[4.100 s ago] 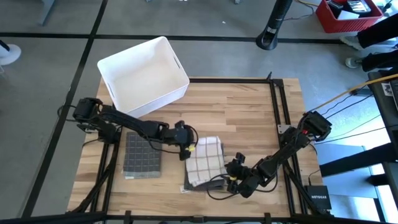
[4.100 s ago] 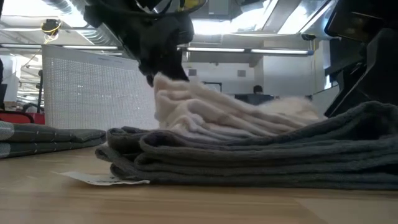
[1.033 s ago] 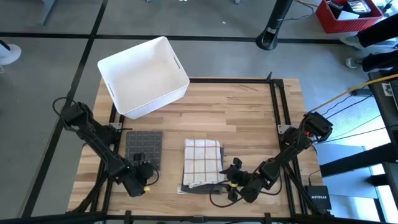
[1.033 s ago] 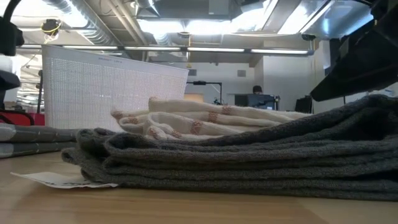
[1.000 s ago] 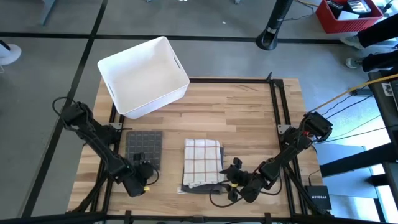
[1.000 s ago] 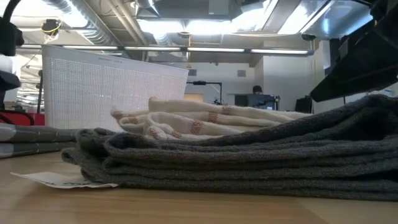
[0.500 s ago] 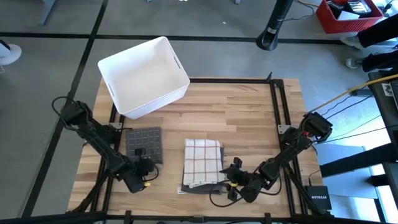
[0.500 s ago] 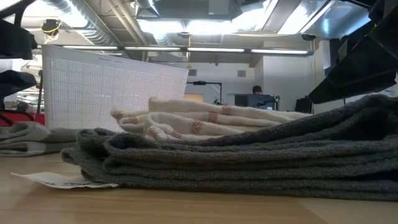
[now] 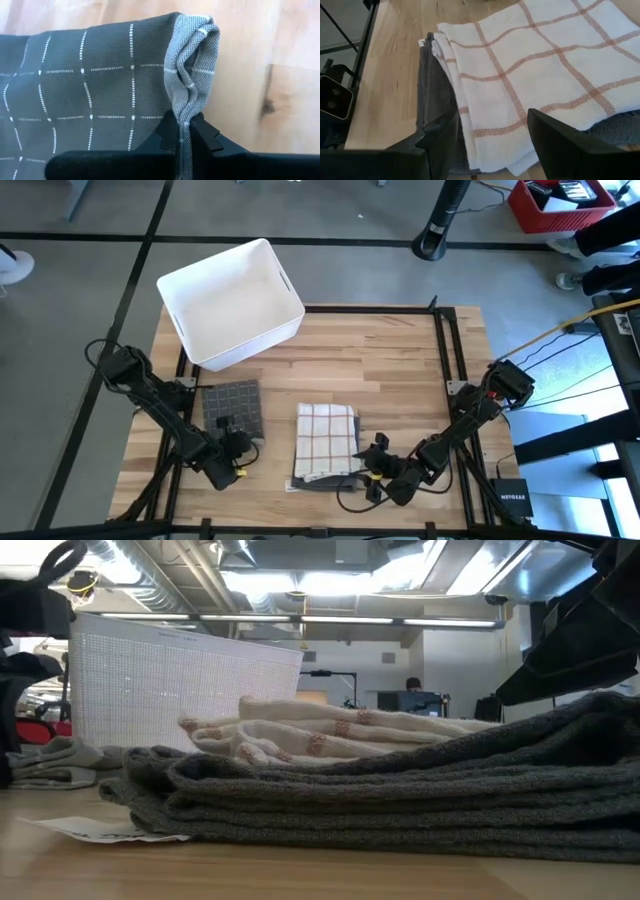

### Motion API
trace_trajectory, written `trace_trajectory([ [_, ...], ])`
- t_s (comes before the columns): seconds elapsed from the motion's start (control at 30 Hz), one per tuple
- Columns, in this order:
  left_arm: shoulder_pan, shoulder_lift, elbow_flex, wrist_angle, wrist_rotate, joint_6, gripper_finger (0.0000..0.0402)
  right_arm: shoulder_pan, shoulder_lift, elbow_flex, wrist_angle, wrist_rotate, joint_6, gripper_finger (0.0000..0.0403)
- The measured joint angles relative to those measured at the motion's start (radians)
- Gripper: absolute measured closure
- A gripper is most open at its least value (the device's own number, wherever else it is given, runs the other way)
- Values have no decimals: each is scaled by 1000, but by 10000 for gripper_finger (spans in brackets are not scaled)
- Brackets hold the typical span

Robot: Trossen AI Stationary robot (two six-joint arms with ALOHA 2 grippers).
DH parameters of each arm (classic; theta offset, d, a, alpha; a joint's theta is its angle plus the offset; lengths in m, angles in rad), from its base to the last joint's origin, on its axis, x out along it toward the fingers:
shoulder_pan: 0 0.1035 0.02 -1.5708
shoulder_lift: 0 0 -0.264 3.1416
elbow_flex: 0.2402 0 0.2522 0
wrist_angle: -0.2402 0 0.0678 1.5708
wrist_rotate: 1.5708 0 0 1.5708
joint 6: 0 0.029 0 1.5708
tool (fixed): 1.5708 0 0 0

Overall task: Fold towel
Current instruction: Stack the folded gray checkered towel on top of the folded brown-white towel

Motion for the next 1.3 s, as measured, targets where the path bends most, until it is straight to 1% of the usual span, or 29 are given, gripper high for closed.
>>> trace_trajectory([
  [0.07, -15, 4, 36, 3, 18, -1, 394, 0, 0, 0, 4, 0, 0, 162],
  [0.2, -48, 3, 102, 48, 114, 0, 394, 0, 0, 0, 5, 0, 1, 162],
  [0.27, -55, 3, 108, 106, 187, 0, 394, 0, 0, 0, 7, 0, 1, 162],
  [0.3, -59, 3, 109, 141, 205, -5, 394, 0, 0, 0, 8, 0, 2, 162],
  [0.37, -73, 2, 112, 205, 206, -22, 395, 0, 0, 0, 13, 0, 2, 162],
  [0.47, -86, 1, 112, 252, 206, -24, 395, 0, 0, 0, 36, 0, -1, 162],
  [0.53, -87, 1, 113, 259, 205, -22, 395, -1, 0, 0, 49, 0, -5, 162],
  [0.7, -57, -4, 113, 237, 149, 13, 396, -1, 0, 0, 59, 0, -8, 162],
  [0.83, 1, -19, 113, 232, 85, 53, 396, -1, 0, 0, 59, 15, -8, 162],
  [0.93, 65, -44, 114, 230, 43, 115, 396, -1, 0, 0, 58, 16, -14, 162],
  [1.03, 151, -60, 116, 233, 1, 213, 396, -1, 0, 0, 58, 16, -30, 162],
  [1.2, 319, -63, 116, 241, -7, 404, 396, -1, 0, 0, 58, 16, -32, 162],
  [1.3, 416, -63, 116, 262, 10, 533, 396, -1, 0, 0, 57, 16, -32, 162],
])
